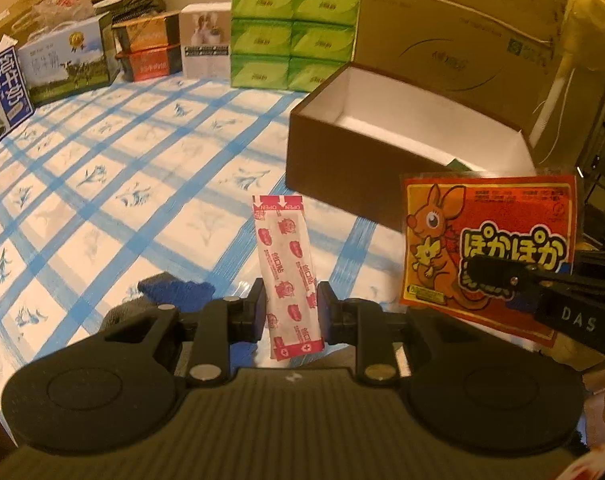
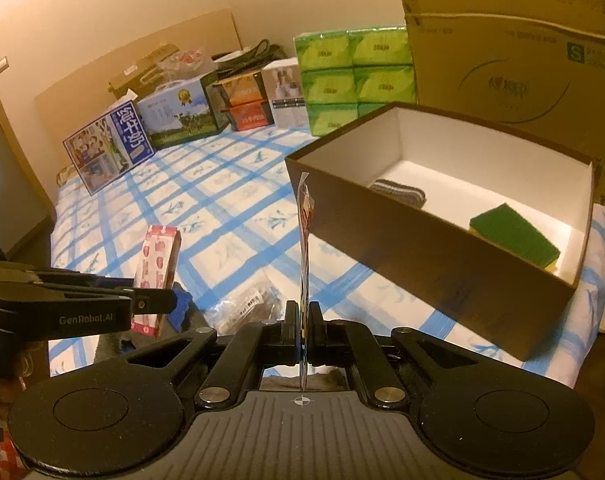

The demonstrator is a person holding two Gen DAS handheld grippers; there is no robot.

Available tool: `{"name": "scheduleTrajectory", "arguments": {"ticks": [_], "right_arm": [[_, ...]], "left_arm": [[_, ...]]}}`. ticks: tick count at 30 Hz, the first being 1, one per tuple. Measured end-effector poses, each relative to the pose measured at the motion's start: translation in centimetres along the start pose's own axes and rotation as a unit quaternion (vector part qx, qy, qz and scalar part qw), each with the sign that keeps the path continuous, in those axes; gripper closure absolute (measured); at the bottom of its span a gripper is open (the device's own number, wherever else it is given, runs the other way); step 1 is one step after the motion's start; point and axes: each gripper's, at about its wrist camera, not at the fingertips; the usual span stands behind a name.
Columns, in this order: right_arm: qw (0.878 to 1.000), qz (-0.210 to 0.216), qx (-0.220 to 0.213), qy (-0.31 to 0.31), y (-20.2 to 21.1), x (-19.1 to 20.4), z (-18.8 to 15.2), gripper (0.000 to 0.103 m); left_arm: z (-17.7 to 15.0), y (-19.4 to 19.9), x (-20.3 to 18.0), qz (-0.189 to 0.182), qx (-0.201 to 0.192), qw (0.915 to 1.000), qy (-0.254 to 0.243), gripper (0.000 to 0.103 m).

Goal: Organize soft objects
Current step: 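Carry the heat pack and bandage strip over the brown box with both tools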

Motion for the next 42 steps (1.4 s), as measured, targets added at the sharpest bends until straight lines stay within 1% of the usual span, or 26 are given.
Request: {"name": "scheduleTrajectory", "arguments": {"ticks": [12,17,23,29,34,42], "right_arm": [[1.0,-0.003,-0.018,-0.003,2.6,-0.4,0.4,0.1],[1.0,-0.004,-0.023,-0.007,3.7,-0.8,0.8,0.1],[0.999,-0.008,-0.041,-0.008,4.6,-1.9,2.4,0.1],[0.998,-0.017,-0.063,-0.006,5.0,-3.5,4.3,0.1],[0.997,-0.017,-0.075,-0.016,5.2,-4.9,5.4,0.1],[0.996,-0.019,-0.086,-0.018,5.2,-6.3,7.0,0.1]], "left_arm": [[1.2,1.8,-2.4,-0.015,-0.022,0.9994,-0.024,0.079],[2.3,1.9,-3.7,-0.026,-0.032,0.9983,-0.04,0.079],[4.7,1.8,-5.4,-0.041,-0.05,0.9958,-0.065,0.079],[7.4,0.6,-7.4,-0.054,-0.066,0.9927,-0.085,0.079],[8.3,-0.1,-8.4,-0.064,-0.068,0.9912,-0.094,0.079],[9.8,-0.6,-9.0,-0.066,-0.075,0.9899,-0.101,0.079]]}}
Point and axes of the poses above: each gripper's, at about its wrist camera, not at the fingertips, and y roughly against the way its jaws point, x to its left, z to its top, and after that the axes turned 4 degrees about -x, right-handed
